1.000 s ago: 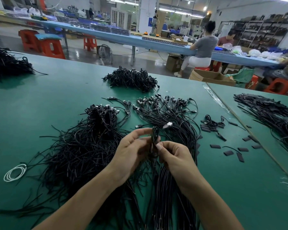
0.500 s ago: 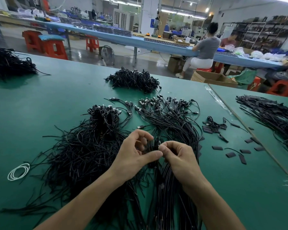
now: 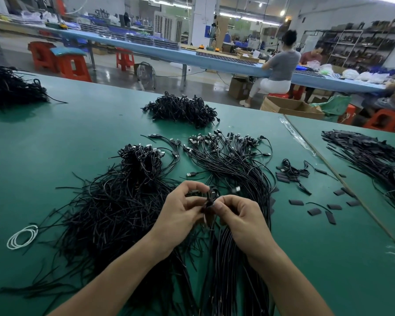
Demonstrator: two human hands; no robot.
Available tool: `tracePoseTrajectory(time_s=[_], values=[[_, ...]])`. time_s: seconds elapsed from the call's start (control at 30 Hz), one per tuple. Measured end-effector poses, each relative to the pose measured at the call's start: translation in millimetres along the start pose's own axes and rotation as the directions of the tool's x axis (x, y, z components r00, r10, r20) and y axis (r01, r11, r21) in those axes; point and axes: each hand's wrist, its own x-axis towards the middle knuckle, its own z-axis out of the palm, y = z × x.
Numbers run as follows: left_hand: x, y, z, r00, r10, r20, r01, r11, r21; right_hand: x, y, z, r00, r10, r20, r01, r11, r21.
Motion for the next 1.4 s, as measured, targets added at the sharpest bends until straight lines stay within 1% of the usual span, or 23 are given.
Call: tracePoseTrajectory(time_s=[0.07,0.13,0.27,0.33,0.43,0.5,0.57,0.6,0.63,0.7,0.77,0.8,0.9,0.97,1.03,1.07,1.13,1.2,1.3,1.37,1.4], values=[[-1.1,1.8,2.1,0.999,-0.047,-0.016,0.045,0.989,-0.138,0.4,1.5,-0.4,1.0,0.024,-0.009,-0.025,1.0,-0.016],[-1.4,3.6,3.3,0.998,-0.051,-0.024,0.044,0.969,-0.243,0.6,2.8,-0.6,0.999,0.041,-0.016,-0.041,0.999,-0.025],[-2.0,6.8,4.3,0.999,0.022,-0.041,-0.033,0.96,-0.279,-0.4,6.4,-0.7,0.998,0.055,-0.011,-0.055,0.997,-0.052],[-2.3,6.5,4.5,0.998,0.052,-0.035,-0.06,0.962,-0.268,-1.0,6.3,0.9,0.999,0.054,0.006,-0.053,0.998,-0.044],[-3.0,3.6,4.3,0.996,0.094,0.001,-0.093,0.981,-0.169,-0.7,4.7,1.3,0.998,0.07,-0.006,-0.07,0.998,0.005],[-2.5,-0.5,1.5,0.993,0.117,-0.011,-0.116,0.993,0.003,1.0,5.2,-1.1,0.995,0.07,-0.066,-0.07,0.997,-0.011],[-2.0,-3.6,-0.2,0.99,0.129,-0.054,-0.117,0.976,0.185,3.2,7.7,-3.8,0.99,0.05,-0.134,-0.061,0.995,-0.084],[-2.4,-4.8,0.2,0.991,0.119,-0.064,-0.1,0.963,0.249,3.5,8.6,-3.8,0.988,0.038,-0.149,-0.054,0.993,-0.104],[-2.5,-6.8,0.8,0.993,0.103,-0.061,-0.081,0.954,0.287,3.8,9.3,-3.1,0.987,0.026,-0.156,-0.042,0.994,-0.103],[-4.0,-8.0,2.7,0.998,0.047,-0.041,-0.032,0.95,0.31,3.4,10.1,-1.0,0.989,-0.002,-0.148,-0.01,0.997,-0.076],[-4.2,-7.8,2.9,0.999,-0.029,-0.023,0.034,0.963,0.268,2.2,9.9,1.5,0.992,-0.019,-0.124,0.012,0.998,-0.056],[-4.3,-7.1,2.9,0.998,-0.061,-0.016,0.063,0.975,0.212,1.7,10.2,2.3,0.994,-0.027,-0.11,0.021,0.998,-0.051],[-3.6,-4.9,2.6,0.997,-0.082,-0.017,0.082,0.996,0.037,0.3,9.6,4.9,0.998,-0.029,-0.062,0.029,1.0,0.008],[-3.3,-4.1,0.3,0.994,-0.099,-0.04,0.096,0.992,-0.083,-0.4,8.4,6.1,0.999,-0.034,-0.034,0.035,0.999,0.027],[-1.9,-2.4,-0.9,0.986,-0.161,-0.053,0.144,0.959,-0.243,-0.9,9.5,6.4,0.999,-0.043,-0.013,0.043,0.999,0.003],[-1.7,-1.3,-0.8,0.985,-0.165,-0.058,0.145,0.955,-0.258,-1.6,10.9,6.6,0.999,-0.036,-0.002,0.036,0.999,-0.002],[-1.7,-2.6,-2.0,0.993,-0.104,-0.063,0.093,0.982,-0.167,-2.7,15.1,7.6,1.0,-0.006,0.014,0.005,1.0,0.024],[-2.9,-4.8,-3.8,0.998,-0.056,-0.037,0.051,0.993,-0.104,-2.8,20.2,8.8,0.999,0.032,0.034,-0.034,0.997,0.075],[-1.2,-7.2,-9.9,1.0,0.024,-0.016,-0.024,1.0,0.018,-2.7,26.6,9.8,0.988,0.119,0.094,-0.134,0.977,0.165],[0.1,-7.1,-15.8,0.999,0.046,0.022,-0.048,0.992,0.116,-1.6,31.1,8.8,0.975,0.181,0.13,-0.201,0.966,0.165],[1.6,-6.5,-18.8,0.998,0.038,0.048,-0.044,0.99,0.135,-0.4,33.4,7.7,0.968,0.211,0.133,-0.228,0.965,0.131]])
